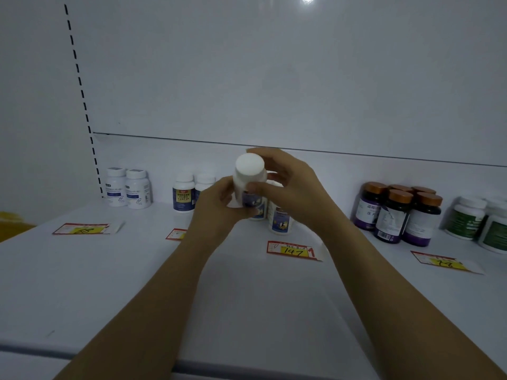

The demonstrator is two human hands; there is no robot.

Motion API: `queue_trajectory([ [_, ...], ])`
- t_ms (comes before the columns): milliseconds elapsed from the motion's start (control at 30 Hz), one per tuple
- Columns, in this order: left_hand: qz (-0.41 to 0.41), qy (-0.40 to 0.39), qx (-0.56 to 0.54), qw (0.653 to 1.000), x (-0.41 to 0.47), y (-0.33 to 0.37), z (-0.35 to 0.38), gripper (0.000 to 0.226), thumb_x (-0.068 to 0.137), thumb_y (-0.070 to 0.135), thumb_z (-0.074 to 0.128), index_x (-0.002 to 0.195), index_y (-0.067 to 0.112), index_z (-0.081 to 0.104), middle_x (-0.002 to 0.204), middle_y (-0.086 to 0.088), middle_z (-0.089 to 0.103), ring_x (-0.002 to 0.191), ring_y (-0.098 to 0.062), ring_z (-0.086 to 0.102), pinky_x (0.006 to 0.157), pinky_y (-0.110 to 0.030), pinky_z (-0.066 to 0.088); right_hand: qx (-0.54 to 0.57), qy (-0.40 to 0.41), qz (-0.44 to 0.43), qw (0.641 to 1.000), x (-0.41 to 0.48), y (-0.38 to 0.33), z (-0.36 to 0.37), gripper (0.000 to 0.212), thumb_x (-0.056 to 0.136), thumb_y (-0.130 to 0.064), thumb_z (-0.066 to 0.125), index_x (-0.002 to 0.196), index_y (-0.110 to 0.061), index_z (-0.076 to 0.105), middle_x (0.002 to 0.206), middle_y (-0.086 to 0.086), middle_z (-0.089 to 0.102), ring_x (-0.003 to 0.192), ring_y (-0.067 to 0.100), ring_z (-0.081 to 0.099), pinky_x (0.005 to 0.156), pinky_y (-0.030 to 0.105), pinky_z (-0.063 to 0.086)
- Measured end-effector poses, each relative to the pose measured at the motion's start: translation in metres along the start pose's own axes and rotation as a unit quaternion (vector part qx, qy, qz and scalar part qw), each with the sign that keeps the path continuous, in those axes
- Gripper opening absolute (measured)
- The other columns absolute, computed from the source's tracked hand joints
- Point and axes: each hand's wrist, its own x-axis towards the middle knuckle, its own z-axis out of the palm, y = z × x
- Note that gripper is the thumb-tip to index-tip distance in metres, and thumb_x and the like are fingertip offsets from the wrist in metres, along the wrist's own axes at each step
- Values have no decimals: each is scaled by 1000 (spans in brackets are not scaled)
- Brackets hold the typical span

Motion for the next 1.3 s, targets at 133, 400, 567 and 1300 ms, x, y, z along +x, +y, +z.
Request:
queue_trajectory([
  [133,-64,-79,-57,993,-3,9,2,46,70,1,78,106,23,60,96,17,68,83,7,65,66,-7,49,76,13,99,992,2,0,-12,40,84,-19,68,121,-28,57,108,-15,65,95,-4,62,76,9,51],
  [400,-291,-237,-210,903,-10,24,3,45,64,39,65,98,10,64,80,-9,73,75,-21,69,80,-31,52,159,-47,369,915,-1,6,-20,42,84,-45,64,106,-9,68,87,11,71,71,21,68,65,28,57],
  [567,-366,-267,-224,863,-10,26,-2,61,65,45,64,107,1,62,82,-13,71,71,-21,69,65,-28,55,153,-43,415,896,-3,11,-18,43,82,-43,67,106,-7,66,86,14,66,75,26,64,74,35,56],
  [1300,-81,-203,154,964,-12,5,16,61,77,36,73,132,24,49,131,6,57,115,-7,53,103,-27,39,-100,-9,198,975,3,-1,-41,36,83,-33,70,117,-28,60,100,-7,63,87,11,66,78,27,55],
])
